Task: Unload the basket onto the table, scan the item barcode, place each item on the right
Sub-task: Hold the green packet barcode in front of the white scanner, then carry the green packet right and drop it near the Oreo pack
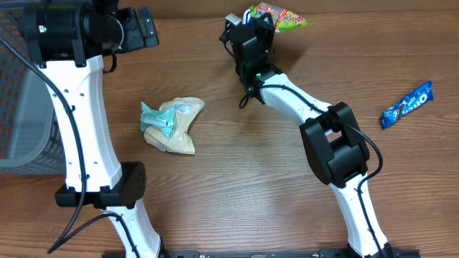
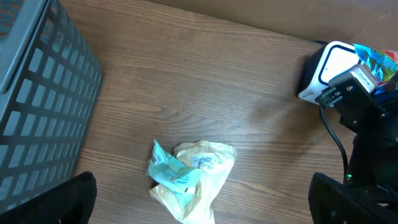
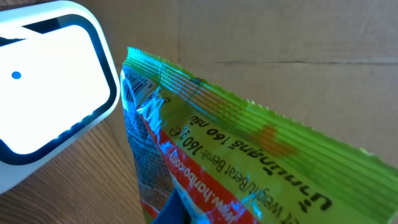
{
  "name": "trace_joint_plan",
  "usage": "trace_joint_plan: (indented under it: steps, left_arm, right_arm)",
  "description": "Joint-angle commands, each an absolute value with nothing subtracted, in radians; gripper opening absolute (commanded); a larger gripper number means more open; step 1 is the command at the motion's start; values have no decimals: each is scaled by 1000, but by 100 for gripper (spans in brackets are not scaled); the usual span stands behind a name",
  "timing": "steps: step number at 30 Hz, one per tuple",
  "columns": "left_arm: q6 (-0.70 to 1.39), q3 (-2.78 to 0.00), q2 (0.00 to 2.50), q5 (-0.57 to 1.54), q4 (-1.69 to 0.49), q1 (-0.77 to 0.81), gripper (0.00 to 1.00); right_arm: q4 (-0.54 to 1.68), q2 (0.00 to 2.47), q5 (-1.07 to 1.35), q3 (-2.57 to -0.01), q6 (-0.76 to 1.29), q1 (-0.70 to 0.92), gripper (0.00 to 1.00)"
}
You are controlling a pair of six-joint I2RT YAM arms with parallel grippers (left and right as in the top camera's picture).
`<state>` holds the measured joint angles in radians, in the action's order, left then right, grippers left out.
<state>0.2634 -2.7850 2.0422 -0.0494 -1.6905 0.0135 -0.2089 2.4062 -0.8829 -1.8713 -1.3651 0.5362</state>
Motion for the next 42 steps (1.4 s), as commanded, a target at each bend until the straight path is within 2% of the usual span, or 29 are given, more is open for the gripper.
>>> trace_joint_plan:
  steps: [1,13,17,23,29,34,38,42]
  left_arm:
    - [270,-2783,2024,-52,-1689,27,100]
    - [270,-2783,2024,-52,-1689,27,100]
    - [270,-2783,2024,-52,-1689,27,100]
    - [270,-2783,2024,-52,-1689,27,100]
    - [270,-2783,2024,-52,-1689,27,100]
    - [270,-2783,2024,-52,-1689,27,100]
    - [270,-2783,2024,-52,-1689,27,100]
    - [270,-2783,2024,-52,-1689,27,100]
  right_arm:
    - [-223,2393,-904,-1878,-1366,530,4]
    - [-221,2379,-906,-1878,-1357,530,4]
    - [-111,2315,-887,-1878,-1261,532,4]
    - [221,2101,-728,-1878,-942,529,4]
    - [347,1869,-801,-1879,-710,514,4]
    - [557,1678,-790,-1879,-335,483,4]
    - [766,1580,-763,-1879,-31,401,4]
    - [989,1525,-521,-1879,285,206,4]
